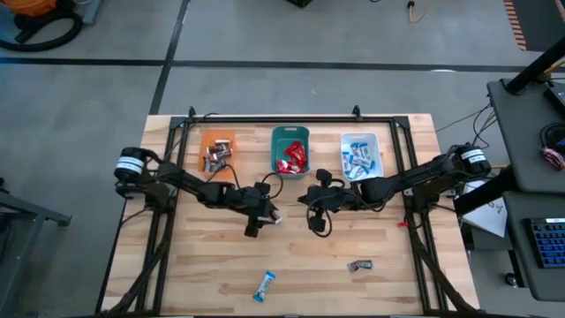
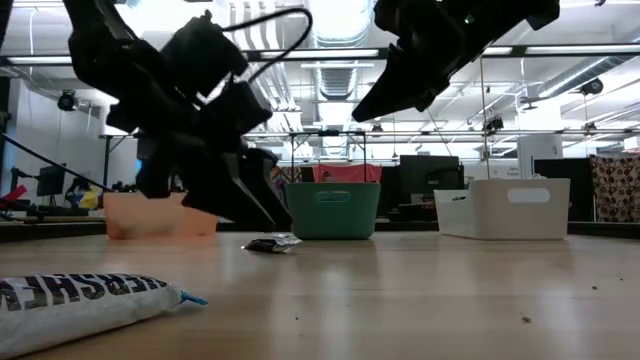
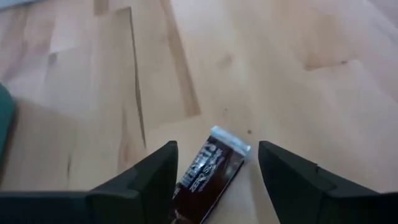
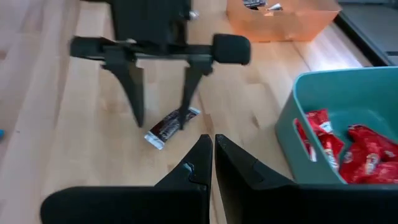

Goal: Organize candy in baskets
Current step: Put the black chocolate bar into the orange bin

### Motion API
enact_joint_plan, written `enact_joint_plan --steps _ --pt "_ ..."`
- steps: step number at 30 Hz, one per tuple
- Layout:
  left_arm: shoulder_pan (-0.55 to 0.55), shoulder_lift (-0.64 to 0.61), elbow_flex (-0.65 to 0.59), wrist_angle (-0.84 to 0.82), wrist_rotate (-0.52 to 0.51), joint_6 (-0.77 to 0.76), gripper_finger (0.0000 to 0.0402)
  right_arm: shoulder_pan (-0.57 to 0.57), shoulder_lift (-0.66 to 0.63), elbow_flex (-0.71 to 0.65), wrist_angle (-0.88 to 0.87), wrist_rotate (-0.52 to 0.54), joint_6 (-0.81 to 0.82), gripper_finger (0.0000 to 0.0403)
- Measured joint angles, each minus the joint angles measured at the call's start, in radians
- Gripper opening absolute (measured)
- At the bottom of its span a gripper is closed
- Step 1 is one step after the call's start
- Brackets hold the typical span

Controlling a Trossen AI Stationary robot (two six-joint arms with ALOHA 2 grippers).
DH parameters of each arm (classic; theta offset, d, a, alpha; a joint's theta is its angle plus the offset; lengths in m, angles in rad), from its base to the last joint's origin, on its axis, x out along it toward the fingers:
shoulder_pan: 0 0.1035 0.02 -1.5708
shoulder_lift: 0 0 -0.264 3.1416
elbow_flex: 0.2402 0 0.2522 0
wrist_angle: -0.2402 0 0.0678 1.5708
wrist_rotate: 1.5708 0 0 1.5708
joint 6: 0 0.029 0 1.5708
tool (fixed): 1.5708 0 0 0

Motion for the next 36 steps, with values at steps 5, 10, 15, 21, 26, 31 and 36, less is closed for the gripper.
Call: enact_joint_plan --steps 5,10,15,21,26,31,36 --pt "0.026 0.026 0.0 -0.011 0.009 0.021 0.0198 0.0 0.0 0.0 0.0 -0.02 0.015 0.0013" --pt "0.033 0.069 0.0 -0.005 0.016 0.057 0.0184 0.0 0.0 0.0 -0.001 -0.02 0.015 0.0013" --pt "0.032 0.085 0.001 -0.004 0.018 0.065 0.0146 0.0 0.0 0.0 -0.001 -0.02 0.015 0.0013" --pt "0.031 0.085 0.001 -0.01 0.023 0.074 0.0067 0.0 0.0 0.0 -0.001 -0.019 0.015 0.0013" --pt "0.033 0.078 0.001 -0.011 -0.007 0.058 0.0028 0.0 0.0 0.0 -0.001 -0.019 0.014 0.0013" --pt "0.034 0.004 -0.005 -0.108 -0.007 0.051 0.003 0.0 0.0 0.0 -0.001 -0.018 0.015 0.0013" --pt "0.04 -0.178 -0.004 -0.23 -0.004 0.049 0.0031 0.001 0.0 0.0 -0.005 -0.018 0.014 0.0013"
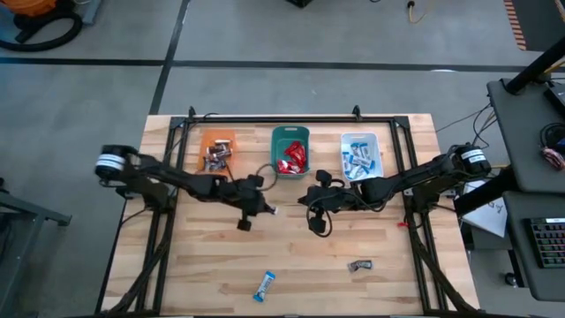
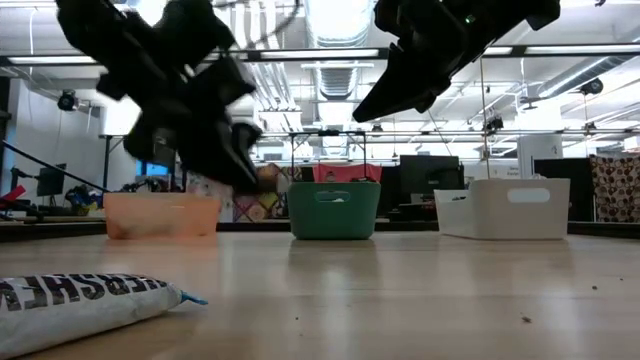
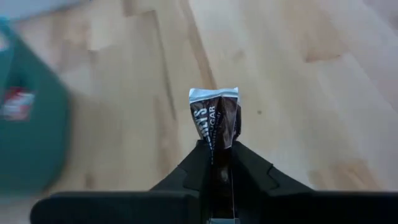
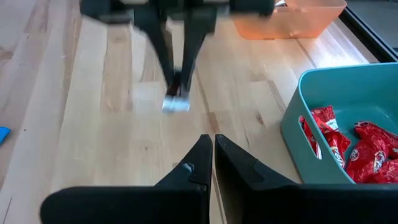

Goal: Organize candy in baskets
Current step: Put the black chocolate bar into the orange bin

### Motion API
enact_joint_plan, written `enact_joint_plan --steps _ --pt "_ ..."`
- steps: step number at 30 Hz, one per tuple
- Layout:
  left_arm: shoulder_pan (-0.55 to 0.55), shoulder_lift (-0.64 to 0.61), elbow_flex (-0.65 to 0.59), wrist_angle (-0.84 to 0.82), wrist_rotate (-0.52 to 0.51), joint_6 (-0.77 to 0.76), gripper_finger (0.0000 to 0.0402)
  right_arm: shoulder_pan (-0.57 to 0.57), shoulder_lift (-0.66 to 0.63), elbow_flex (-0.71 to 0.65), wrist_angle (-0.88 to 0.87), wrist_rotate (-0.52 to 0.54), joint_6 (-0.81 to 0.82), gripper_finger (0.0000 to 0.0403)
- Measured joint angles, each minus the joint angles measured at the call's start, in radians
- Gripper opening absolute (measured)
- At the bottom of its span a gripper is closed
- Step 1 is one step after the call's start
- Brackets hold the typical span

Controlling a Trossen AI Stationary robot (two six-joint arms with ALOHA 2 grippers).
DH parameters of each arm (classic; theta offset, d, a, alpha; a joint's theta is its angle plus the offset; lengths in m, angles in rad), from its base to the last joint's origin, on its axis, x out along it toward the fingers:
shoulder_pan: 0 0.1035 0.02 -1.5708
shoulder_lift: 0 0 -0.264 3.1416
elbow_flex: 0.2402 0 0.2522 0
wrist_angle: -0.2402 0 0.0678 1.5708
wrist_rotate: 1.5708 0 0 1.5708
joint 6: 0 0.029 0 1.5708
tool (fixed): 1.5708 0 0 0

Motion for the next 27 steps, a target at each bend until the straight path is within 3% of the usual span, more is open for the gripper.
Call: enact_joint_plan --steps 4,10,13,21,27 --pt "0.006 -0.168 0.0 -0.151 -0.091 -0.039 0.003 0.0 0.0 0.0 0.0 0.001 0.0 0.0013" --pt "0.054 -0.41 0.0 -0.472 -0.449 -0.18 0.003 0.0 0.0 0.0 0.0 0.002 0.0 0.0013" --pt "0.111 -0.495 0.001 -0.598 -0.57 -0.284 0.003 0.0 0.0 0.0 0.0 0.002 0.0 0.0013" --pt "0.358 -0.563 -0.001 -0.771 -0.598 -0.564 0.0029 0.0 0.0 0.0 0.001 0.002 0.0 0.0013" --pt "0.459 -0.519 -0.003 -0.754 -0.545 -0.612 0.0032 0.0 0.0 0.0 0.001 0.002 0.001 0.0013"
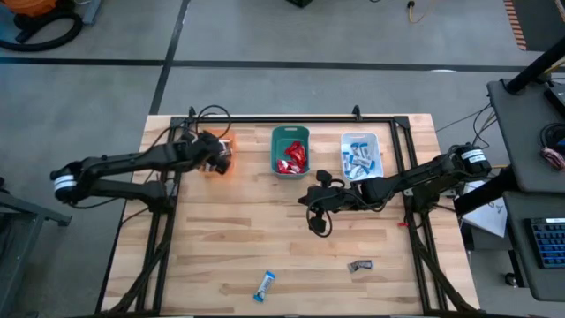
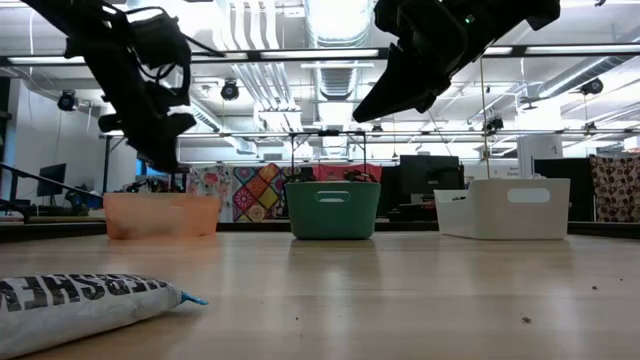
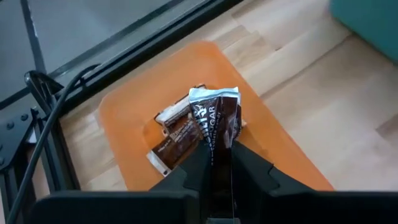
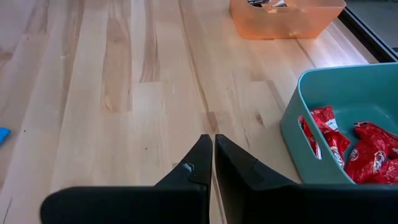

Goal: Organize candy in baskets
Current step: Put the black chocolate bar into the orange bin, then put the white chocolate bar into the white bin

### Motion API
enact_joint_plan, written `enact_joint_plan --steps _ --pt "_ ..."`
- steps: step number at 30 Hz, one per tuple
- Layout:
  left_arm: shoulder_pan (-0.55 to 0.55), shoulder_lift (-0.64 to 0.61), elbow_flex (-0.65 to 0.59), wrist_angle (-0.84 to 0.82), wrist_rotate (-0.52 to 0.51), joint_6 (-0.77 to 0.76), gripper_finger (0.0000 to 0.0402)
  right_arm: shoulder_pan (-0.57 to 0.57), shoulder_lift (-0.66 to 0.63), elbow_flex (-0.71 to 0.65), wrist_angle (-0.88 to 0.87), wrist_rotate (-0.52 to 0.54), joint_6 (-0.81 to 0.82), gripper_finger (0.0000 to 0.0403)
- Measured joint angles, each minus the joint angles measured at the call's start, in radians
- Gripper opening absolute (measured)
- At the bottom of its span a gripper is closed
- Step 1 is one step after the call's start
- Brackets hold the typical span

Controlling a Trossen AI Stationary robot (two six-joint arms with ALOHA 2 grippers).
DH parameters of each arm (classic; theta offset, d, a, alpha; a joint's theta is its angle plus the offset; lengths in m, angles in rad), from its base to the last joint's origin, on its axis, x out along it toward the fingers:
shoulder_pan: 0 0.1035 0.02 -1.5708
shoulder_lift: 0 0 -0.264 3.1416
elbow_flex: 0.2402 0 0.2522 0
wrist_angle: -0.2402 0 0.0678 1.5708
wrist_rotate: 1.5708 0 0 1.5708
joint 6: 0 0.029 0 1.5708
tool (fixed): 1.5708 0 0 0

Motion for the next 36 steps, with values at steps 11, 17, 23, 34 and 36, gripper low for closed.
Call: enact_joint_plan --steps 11,17,23,34,36 --pt "0.003 0.051 0.0 -0.009 0.0 -0.006 0.0113 0.0 0.0 0.0 -0.016 0.0 0.08 0.0013" --pt "-0.001 0.037 0.001 -0.009 0.013 -0.006 0.0142 0.0 0.0 0.022 -0.081 -0.004 0.116 0.0013" --pt "-0.07 0.014 0.001 0.042 0.185 -0.016 0.0146 0.0 0.0 0.105 -0.324 -0.03 0.191 0.0013" --pt "-0.436 0.014 0.002 0.122 0.24 -0.066 0.0143 0.004 0.0 0.228 -0.687 -0.108 0.244 0.0013" --pt "-0.527 0.02 0.002 0.162 0.245 -0.066 0.0142 0.005 0.0 0.238 -0.719 -0.142 0.244 0.0013"
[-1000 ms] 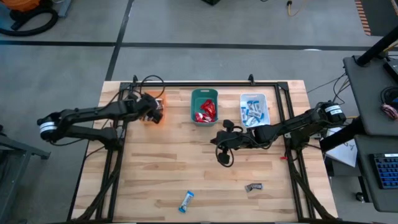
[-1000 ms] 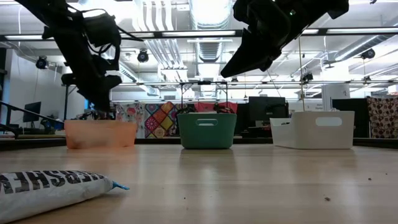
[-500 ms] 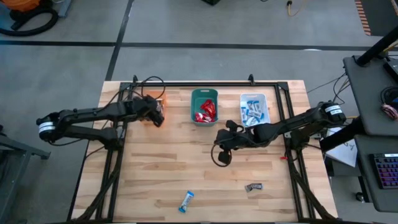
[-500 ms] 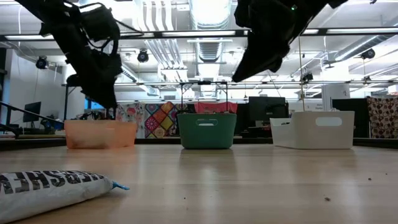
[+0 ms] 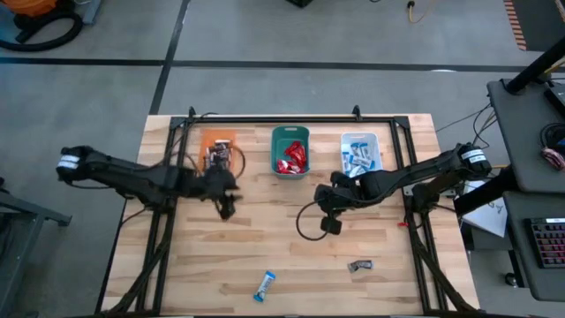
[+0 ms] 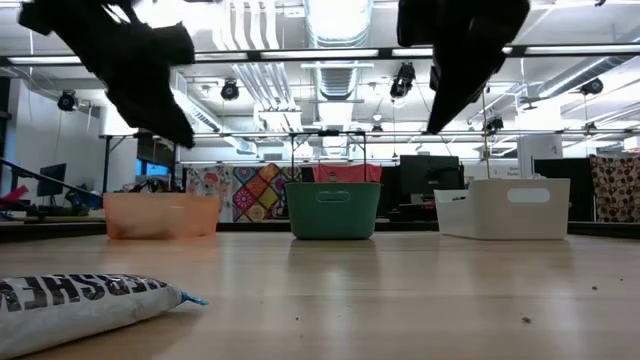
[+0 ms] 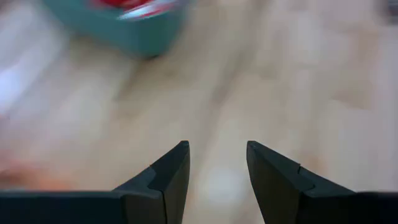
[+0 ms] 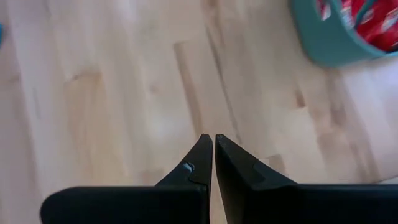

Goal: Organize candy in baskets
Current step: Put the white chocolate bar into the white bin

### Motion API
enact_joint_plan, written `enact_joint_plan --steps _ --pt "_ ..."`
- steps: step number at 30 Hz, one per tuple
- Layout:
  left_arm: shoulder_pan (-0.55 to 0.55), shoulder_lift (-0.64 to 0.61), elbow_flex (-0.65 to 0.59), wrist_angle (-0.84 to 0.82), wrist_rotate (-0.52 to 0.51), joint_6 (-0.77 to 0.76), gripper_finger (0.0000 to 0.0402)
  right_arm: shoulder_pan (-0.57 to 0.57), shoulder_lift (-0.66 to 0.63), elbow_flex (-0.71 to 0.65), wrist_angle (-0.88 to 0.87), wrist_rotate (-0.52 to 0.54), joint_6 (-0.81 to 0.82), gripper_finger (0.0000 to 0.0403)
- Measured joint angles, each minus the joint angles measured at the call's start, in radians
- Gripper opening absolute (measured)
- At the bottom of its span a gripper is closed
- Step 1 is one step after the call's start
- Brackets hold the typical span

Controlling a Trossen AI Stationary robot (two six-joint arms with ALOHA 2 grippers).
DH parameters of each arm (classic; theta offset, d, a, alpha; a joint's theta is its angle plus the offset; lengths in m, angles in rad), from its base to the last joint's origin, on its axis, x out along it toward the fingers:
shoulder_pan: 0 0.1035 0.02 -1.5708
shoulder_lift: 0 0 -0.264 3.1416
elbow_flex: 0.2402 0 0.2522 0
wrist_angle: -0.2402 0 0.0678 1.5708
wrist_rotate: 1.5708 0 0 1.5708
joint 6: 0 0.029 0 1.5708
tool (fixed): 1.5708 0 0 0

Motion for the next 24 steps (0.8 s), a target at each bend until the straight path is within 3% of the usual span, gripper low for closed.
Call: enact_joint_plan --steps 7,14,18,24 --pt "-0.28 0.055 0.0 0.172 -0.004 -0.159 0.0142 0.008 0.0 0.012 -0.045 -0.116 0.011 0.0013" --pt "-0.479 0.179 0.007 0.238 -0.144 -0.48 0.0142 0.066 0.0 0.012 -0.115 -0.174 0.081 0.0013" --pt "-0.552 0.306 0.084 0.239 -0.191 -0.575 0.0142 0.117 0.0 0.011 -0.163 -0.191 0.134 0.0013" --pt "-0.596 0.548 0.287 0.182 -0.197 -0.594 0.0142 0.208 0.0 0.011 -0.175 -0.2 0.189 0.0013"
